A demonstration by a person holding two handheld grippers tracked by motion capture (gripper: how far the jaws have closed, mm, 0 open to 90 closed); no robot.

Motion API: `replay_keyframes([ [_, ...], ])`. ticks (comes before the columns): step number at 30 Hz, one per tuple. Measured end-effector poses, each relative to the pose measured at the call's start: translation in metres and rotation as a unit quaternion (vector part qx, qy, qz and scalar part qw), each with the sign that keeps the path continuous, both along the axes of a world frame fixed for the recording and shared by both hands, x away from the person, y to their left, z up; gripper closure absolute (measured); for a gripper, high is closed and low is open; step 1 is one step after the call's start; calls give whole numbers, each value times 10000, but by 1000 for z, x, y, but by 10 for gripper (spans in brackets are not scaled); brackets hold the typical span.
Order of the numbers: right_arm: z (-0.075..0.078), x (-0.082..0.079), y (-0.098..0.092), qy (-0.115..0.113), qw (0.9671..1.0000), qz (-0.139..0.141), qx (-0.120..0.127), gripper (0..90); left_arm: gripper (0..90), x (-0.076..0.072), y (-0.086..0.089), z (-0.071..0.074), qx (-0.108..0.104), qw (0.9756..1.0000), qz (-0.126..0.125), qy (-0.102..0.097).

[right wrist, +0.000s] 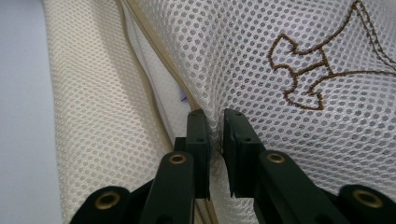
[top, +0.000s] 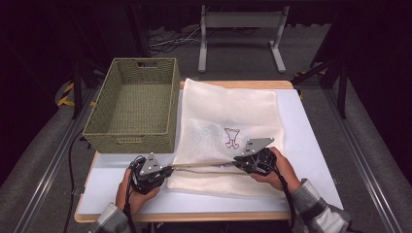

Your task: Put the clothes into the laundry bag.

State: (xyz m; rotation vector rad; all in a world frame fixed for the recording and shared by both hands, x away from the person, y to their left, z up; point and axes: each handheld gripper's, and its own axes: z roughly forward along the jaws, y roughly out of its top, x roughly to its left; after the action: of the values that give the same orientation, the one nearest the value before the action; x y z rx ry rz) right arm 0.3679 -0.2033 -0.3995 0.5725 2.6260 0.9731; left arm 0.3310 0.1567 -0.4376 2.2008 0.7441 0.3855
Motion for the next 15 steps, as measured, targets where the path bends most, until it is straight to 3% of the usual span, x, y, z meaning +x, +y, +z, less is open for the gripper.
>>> replay_keyframes([
  [15, -3, -1, 1, 17, 10000, 27, -53, 795, 851, -4, -2, -2, 6, 10000, -83, -21],
])
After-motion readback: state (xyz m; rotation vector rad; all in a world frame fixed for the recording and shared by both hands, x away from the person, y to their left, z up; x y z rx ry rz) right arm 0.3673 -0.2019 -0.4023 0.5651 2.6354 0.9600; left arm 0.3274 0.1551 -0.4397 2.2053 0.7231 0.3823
